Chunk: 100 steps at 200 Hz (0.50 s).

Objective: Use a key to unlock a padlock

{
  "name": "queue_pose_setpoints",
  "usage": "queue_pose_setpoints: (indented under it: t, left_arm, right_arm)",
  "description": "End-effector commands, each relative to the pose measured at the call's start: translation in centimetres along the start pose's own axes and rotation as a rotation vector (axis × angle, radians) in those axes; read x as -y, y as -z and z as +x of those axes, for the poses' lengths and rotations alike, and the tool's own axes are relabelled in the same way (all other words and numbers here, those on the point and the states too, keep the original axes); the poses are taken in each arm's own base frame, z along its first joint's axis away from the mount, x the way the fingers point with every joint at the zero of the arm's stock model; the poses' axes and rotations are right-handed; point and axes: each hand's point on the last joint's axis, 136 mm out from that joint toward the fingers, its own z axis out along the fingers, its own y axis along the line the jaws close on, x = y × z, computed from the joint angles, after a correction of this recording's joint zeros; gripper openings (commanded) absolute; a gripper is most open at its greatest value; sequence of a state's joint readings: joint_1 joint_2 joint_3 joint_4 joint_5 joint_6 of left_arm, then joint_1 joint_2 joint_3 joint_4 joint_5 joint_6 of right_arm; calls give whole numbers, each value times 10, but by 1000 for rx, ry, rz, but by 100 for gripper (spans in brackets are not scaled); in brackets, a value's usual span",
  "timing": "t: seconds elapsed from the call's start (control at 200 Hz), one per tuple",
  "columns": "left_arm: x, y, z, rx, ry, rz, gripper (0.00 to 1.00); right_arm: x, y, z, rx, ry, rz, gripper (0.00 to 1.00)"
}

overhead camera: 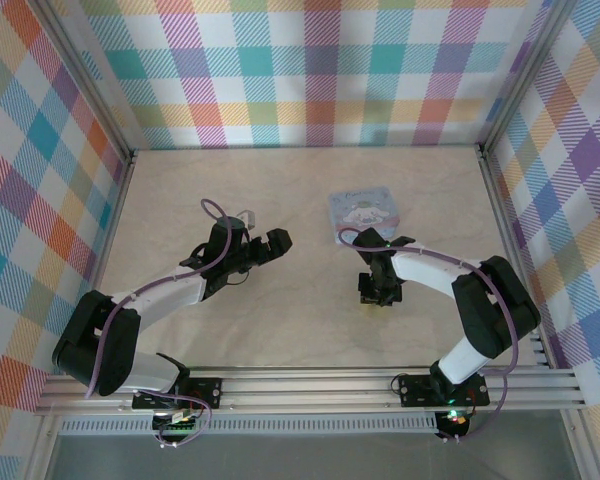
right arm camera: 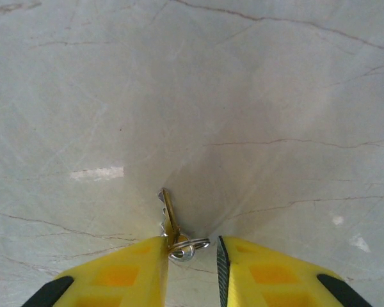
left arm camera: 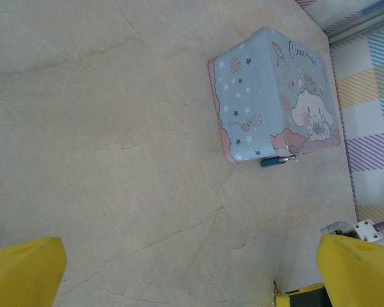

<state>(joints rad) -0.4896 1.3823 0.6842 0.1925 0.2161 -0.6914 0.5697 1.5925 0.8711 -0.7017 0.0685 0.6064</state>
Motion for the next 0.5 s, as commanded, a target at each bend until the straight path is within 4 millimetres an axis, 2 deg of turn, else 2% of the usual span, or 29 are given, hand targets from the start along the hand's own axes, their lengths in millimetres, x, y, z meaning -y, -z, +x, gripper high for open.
queue_pose_setpoints:
  t: [0.0, 0.495]
  left_arm:
    - [2, -1, 2, -2, -17, -2, 100]
    - [3, -2, 1, -4, -21, -3, 100]
  right_arm:
    - [2, 7, 2, 3, -7, 15, 25]
    - [3, 12, 1, 21, 0, 17, 19]
